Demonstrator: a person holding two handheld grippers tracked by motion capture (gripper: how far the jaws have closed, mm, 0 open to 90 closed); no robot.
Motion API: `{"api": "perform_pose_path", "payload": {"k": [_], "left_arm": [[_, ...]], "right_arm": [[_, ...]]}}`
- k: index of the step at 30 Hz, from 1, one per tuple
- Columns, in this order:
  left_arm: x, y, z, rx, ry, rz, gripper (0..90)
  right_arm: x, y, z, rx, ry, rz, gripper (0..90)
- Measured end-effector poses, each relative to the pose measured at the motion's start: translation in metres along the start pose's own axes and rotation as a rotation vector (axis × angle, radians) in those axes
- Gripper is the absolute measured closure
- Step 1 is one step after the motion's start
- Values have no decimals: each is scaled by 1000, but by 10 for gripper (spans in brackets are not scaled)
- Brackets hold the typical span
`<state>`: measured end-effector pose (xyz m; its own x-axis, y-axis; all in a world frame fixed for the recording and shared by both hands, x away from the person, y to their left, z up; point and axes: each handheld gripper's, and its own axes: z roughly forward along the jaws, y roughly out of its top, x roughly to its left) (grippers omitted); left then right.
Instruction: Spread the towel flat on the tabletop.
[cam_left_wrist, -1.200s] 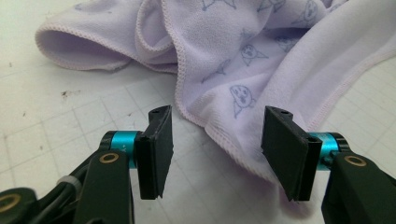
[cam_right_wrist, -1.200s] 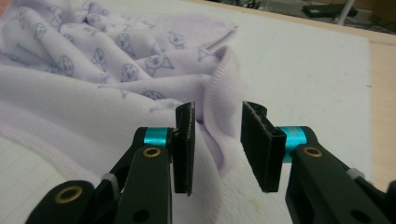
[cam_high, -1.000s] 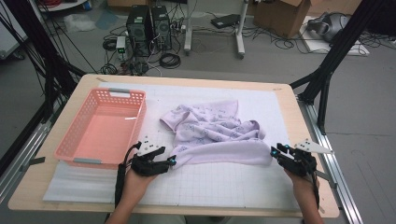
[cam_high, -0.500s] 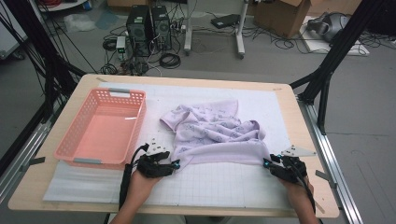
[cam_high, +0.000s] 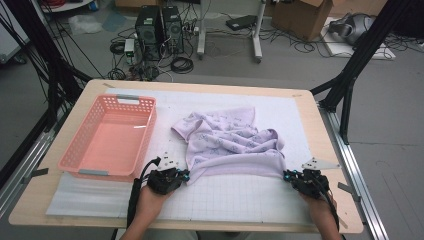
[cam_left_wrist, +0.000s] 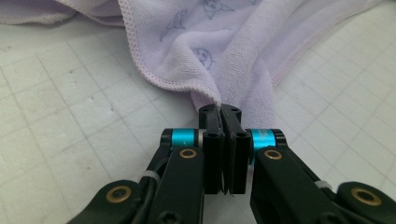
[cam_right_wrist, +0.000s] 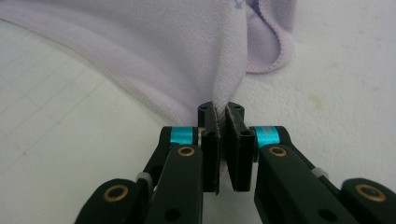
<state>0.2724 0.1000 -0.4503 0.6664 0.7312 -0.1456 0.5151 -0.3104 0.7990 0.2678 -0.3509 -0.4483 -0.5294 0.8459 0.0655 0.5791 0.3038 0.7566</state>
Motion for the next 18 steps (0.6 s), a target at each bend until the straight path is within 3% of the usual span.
{"api": "perform_pose_path", "payload": {"k": [8, 13, 18], "left_arm": [[-9, -11, -15, -22, -21, -34, 872], [-19, -26, -29, -29, -40, -62, 871], [-30, -39, -44, -33, -44, -78, 871]], "right_arm": [[14, -12, -17, 6, 10, -19, 853], [23, -24, -35, -6, 16, 1, 852], [38, -40, -54, 8, 12, -9, 852]]}}
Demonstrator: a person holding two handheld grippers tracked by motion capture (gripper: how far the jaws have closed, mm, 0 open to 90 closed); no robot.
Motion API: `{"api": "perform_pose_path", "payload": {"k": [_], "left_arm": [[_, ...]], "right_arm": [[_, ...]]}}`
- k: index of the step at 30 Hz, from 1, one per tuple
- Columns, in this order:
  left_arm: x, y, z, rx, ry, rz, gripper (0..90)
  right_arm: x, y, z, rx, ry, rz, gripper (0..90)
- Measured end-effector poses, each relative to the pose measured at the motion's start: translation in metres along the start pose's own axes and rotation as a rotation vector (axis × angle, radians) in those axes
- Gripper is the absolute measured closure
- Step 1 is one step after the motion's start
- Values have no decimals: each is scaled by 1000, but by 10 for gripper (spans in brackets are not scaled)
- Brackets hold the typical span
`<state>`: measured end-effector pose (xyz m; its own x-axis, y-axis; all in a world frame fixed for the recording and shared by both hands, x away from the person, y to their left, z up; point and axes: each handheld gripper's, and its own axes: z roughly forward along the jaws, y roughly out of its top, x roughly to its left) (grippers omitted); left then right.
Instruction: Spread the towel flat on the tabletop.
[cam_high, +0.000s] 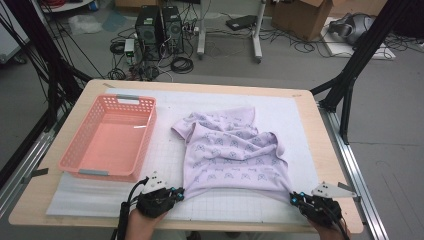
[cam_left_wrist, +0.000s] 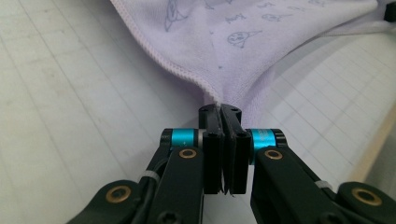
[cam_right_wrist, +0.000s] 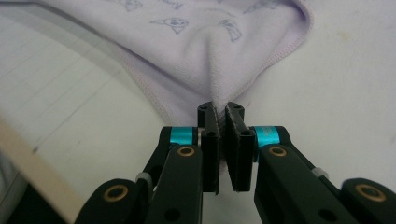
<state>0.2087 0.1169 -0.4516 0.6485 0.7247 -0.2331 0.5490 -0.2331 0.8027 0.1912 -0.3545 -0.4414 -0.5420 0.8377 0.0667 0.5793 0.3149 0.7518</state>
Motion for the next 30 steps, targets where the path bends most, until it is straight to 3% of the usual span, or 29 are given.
{"api": "perform_pose_path", "payload": {"k": [7, 13, 15, 16, 18, 19, 20, 22, 27, 30], "left_arm": [[-16, -14, -25, -9, -9, -5, 872], [-27, -25, -42, -2, -33, -25, 873], [-33, -30, -45, 18, -40, -12, 873], [-35, -32, -45, 26, -35, -3, 872], [-41, -34, -41, 23, 21, 40, 832], [-41, -33, -37, 12, 42, 37, 664], [-40, -30, -33, 5, 50, 43, 569], [-36, -22, -25, -24, 79, 53, 501], [-24, -10, -9, -48, 95, 44, 472], [-17, -5, -4, -45, 93, 45, 465]], "right_arm": [[24, -20, -30, -8, 11, -32, 853], [30, -34, -48, 1, 33, -34, 856], [31, -38, -53, 8, 43, -44, 856], [32, -39, -55, 12, 47, -49, 856], [31, -42, -56, 25, 67, -50, 839], [30, -41, -54, 23, 61, -47, 761], [29, -39, -52, 15, 43, -38, 653], [27, -32, -46, -6, 26, -18, 603], [22, -12, -30, -30, -18, -33, 579], [15, -1, -28, -69, -29, -14, 558]]}}
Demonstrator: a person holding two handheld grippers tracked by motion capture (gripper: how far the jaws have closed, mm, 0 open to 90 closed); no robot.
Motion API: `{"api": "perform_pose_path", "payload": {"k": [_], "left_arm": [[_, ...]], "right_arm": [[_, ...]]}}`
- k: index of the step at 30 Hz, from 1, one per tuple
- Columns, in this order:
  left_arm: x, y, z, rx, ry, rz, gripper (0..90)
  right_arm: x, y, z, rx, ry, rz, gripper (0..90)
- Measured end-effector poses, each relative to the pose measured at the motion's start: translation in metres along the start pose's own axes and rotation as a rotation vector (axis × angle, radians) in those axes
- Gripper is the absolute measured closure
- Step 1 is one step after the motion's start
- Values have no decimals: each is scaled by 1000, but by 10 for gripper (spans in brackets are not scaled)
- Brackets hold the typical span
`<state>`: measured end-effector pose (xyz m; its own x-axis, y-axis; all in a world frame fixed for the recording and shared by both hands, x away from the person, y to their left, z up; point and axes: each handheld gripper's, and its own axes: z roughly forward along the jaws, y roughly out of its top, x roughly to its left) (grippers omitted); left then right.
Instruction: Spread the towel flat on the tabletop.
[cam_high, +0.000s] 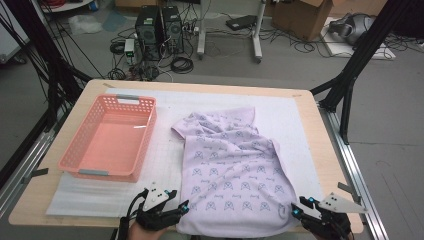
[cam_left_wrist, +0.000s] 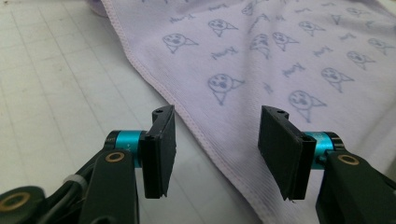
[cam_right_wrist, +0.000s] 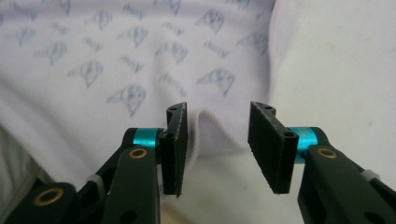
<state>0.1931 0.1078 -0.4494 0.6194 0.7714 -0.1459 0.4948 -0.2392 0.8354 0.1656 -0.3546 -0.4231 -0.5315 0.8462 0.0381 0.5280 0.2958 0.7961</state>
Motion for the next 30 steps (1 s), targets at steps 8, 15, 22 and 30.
{"api": "perform_pose_path", "payload": {"k": [8, 15, 22, 30], "left_arm": [[18, 15, 17, -1, -24, -14, 449], [22, 21, 36, 54, -18, -8, 459], [3, 19, 36, 65, 29, 141, 853], [6, 9, 11, 67, -38, 58, 863]], "right_arm": [[-20, 17, 0, -94, -38, 43, 485], [-34, 20, 47, 32, -60, 37, 549], [-33, 18, 60, 88, -7, 22, 853], [-18, 14, 48, 106, 92, -22, 870]]}}
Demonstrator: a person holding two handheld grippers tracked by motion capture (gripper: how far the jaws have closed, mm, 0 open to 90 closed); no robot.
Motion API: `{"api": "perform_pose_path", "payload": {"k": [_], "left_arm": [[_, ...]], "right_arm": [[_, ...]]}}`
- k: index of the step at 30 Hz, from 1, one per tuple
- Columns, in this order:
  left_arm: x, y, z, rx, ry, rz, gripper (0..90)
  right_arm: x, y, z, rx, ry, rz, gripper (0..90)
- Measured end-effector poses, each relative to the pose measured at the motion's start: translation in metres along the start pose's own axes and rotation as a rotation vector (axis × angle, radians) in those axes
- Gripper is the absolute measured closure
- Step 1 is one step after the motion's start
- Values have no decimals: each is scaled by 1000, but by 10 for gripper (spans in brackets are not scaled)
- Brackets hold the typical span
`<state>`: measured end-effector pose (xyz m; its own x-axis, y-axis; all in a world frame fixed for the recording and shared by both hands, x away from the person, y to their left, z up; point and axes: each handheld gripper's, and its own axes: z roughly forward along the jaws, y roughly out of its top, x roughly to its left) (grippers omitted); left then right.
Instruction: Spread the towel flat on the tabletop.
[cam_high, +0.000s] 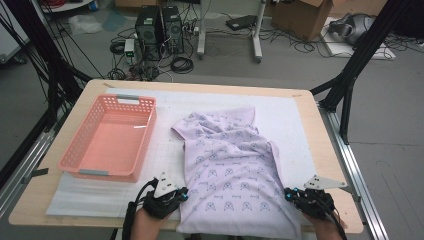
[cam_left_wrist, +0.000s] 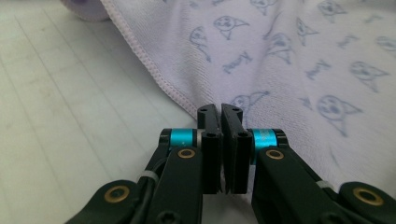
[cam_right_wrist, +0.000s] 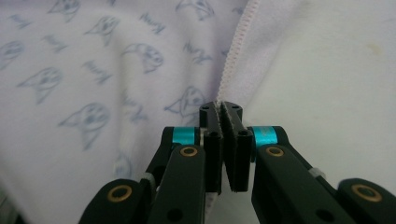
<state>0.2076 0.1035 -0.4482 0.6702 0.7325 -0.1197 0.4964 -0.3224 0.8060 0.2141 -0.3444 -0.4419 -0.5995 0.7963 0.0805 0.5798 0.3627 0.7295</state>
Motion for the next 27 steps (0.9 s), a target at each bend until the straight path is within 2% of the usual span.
{"api": "perform_pose_path", "payload": {"k": [3, 6, 10, 12, 13, 14, 16, 18, 22, 25, 27], "left_arm": [[0, -7, -15, -5, 1, 7, 864], [1, -18, -28, 4, -6, -1, 864], [-1, -30, -42, 8, -31, -6, 863], [-2, -32, -45, -15, -36, -8, 853], [-1, -31, -45, -36, -30, -14, 810], [1, -29, -43, -47, -24, -22, 733], [6, -23, -37, -69, -12, -34, 622], [11, -15, -31, -88, 4, -34, 549], [23, 6, -13, -106, 29, -39, 490], [34, 16, 2, -89, 48, -63, 475], [40, 18, 10, -82, 57, -88, 469]], "right_arm": [[11, -3, -9, -3, 56, -23, 870], [20, -9, -17, 3, 88, -52, 870], [23, -19, -28, 18, 136, -42, 872], [23, -24, -33, 19, 142, -47, 861], [22, -25, -34, 9, 137, -50, 770], [22, -24, -34, -5, 111, -42, 679], [19, -18, -33, -37, 91, -29, 623], [17, -8, -30, -72, 57, -21, 596], [18, 19, -10, -113, -1, -30, 592], [24, 37, 17, -49, -72, -116, 593], [24, 43, 33, -5, -113, -154, 643]]}}
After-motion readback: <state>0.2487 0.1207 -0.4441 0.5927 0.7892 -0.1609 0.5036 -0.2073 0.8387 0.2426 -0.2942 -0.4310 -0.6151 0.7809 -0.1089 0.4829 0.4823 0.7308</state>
